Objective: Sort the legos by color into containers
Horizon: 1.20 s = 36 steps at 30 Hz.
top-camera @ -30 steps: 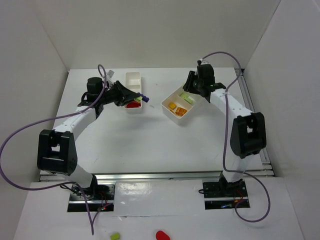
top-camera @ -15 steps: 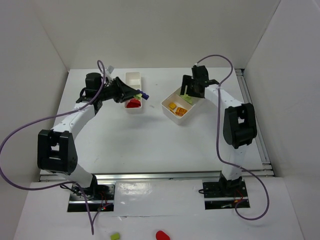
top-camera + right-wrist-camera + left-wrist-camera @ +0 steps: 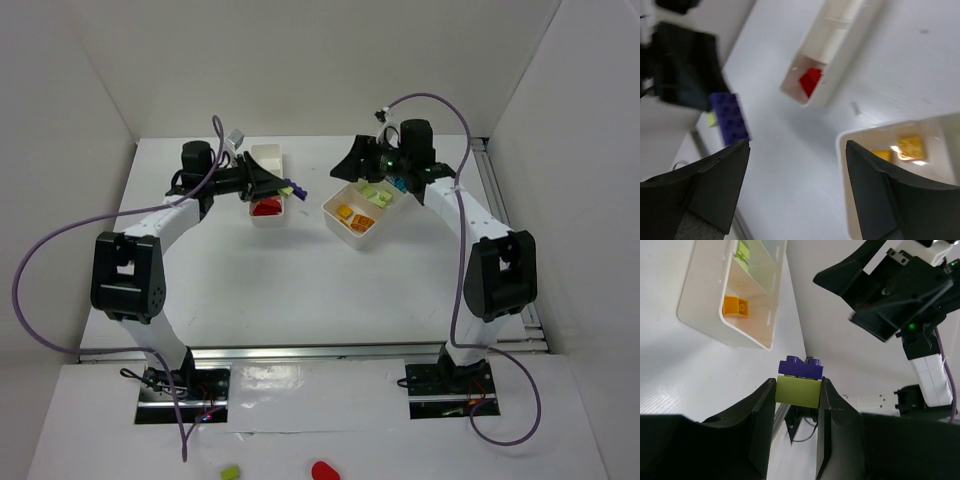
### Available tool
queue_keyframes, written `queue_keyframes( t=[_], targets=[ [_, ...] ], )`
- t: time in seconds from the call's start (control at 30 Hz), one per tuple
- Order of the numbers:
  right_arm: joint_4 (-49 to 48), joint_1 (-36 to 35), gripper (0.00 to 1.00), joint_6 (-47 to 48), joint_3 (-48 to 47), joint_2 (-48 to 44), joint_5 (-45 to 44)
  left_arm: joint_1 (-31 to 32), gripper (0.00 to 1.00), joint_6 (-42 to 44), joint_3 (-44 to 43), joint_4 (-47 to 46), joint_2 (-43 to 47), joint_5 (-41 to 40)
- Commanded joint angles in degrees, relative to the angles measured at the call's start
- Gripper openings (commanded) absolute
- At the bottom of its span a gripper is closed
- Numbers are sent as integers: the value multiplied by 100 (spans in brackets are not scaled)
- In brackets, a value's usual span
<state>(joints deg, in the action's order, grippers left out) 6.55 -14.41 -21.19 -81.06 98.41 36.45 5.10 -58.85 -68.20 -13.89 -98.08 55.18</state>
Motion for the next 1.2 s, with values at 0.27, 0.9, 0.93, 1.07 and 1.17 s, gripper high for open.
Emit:
queue_keyframes(
  t=[0.27, 0.9, 0.93, 1.07, 1.17],
  targets=[
    [189, -492, 90, 475, -718, 802, 2824, -27, 0, 576, -650, 326, -422, 1223],
    [-277, -966, 66, 141, -1000, 1339, 3677, -27, 0, 1605, -949, 1020, -308, 1795],
    [-277, -967, 64, 141, -1000, 1339, 3677, -27, 0, 1605, -949, 1020, -308, 1795],
    [-417, -1019, 57, 89, -1000, 1339, 3677, -27, 0, 1754, -1063, 1204, -308, 1795],
    [-417, -1019, 52, 89, -1000, 1339, 3677, 25, 0, 1904, -1124, 1415, -360, 1795]
  ],
)
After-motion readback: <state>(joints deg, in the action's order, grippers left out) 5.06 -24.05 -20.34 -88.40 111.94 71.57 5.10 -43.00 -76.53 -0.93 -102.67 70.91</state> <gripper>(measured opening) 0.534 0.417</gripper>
